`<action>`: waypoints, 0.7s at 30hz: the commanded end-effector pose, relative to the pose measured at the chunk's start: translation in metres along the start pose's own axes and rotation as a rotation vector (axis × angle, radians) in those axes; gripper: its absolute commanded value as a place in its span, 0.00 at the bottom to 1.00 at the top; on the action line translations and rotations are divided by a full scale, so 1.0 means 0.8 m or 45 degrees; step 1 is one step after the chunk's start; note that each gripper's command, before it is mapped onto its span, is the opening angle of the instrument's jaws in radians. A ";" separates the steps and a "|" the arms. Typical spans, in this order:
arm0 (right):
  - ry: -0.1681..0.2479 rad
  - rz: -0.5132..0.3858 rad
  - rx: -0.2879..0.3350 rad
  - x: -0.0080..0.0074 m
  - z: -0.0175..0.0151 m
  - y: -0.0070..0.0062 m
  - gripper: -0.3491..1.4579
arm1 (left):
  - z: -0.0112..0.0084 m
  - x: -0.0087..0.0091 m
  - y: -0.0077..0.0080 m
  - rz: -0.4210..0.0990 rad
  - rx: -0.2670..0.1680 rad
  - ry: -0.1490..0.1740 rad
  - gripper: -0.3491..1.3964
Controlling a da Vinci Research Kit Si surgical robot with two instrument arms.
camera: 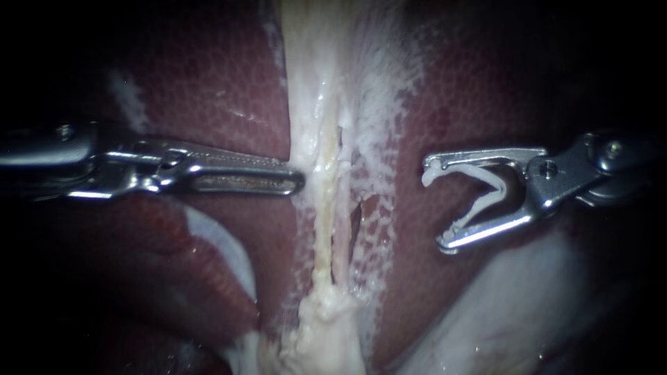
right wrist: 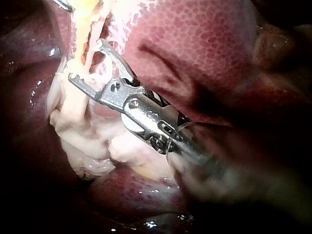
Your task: Clipping first clip left tube
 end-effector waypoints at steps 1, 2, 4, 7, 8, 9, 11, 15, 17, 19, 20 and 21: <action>0.000 0.000 0.000 0.0000 0.0000 0.0000 0.52 | -0.0001 0.0000 0.0000 0.000 0.000 0.000 0.00; 0.000 0.000 0.000 0.0000 0.0000 0.0000 0.52 | -0.0002 -0.0001 0.0000 -0.001 0.001 0.000 0.00; 0.000 -0.001 0.000 -0.0001 0.0001 -0.0001 0.52 | -0.0008 -0.0007 0.0002 -0.003 0.007 0.001 0.00; -0.001 -0.003 -0.002 -0.0004 0.0004 -0.0002 0.52 | -0.0023 -0.0017 0.0004 -0.009 0.015 0.002 0.00; -0.001 -0.004 -0.002 -0.0005 0.0005 -0.0003 0.52 | -0.0028 -0.0021 0.0003 -0.011 0.014 0.002 0.00; -0.002 -0.005 -0.003 -0.0006 0.0007 -0.0003 0.52 | -0.0033 -0.0025 0.0003 -0.013 0.010 0.001 0.00; -0.003 -0.007 -0.004 -0.0009 0.0011 -0.0005 0.52 | -0.0043 -0.0035 -0.0001 -0.018 0.007 0.001 0.00; -0.005 -0.015 -0.004 -0.0018 0.0025 -0.0010 0.52 | -0.0060 -0.0052 -0.0010 -0.028 0.005 -0.022 0.00; -0.005 -0.020 0.007 -0.0024 0.0036 -0.0013 0.52 | -0.0070 -0.0060 -0.0013 -0.040 0.000 -0.037 0.00; -0.006 -0.034 0.018 -0.0030 0.0051 -0.0016 0.52 | -0.0076 -0.0065 -0.0016 -0.036 -0.002 -0.041 0.00; -0.006 -0.029 0.024 -0.0033 0.0058 -0.0017 0.52 | -0.0078 -0.0066 -0.0017 -0.036 -0.001 -0.041 0.00; -0.007 -0.033 0.030 -0.0036 0.0066 -0.0018 0.52 | -0.0080 -0.0067 -0.0019 -0.037 -0.001 -0.045 0.00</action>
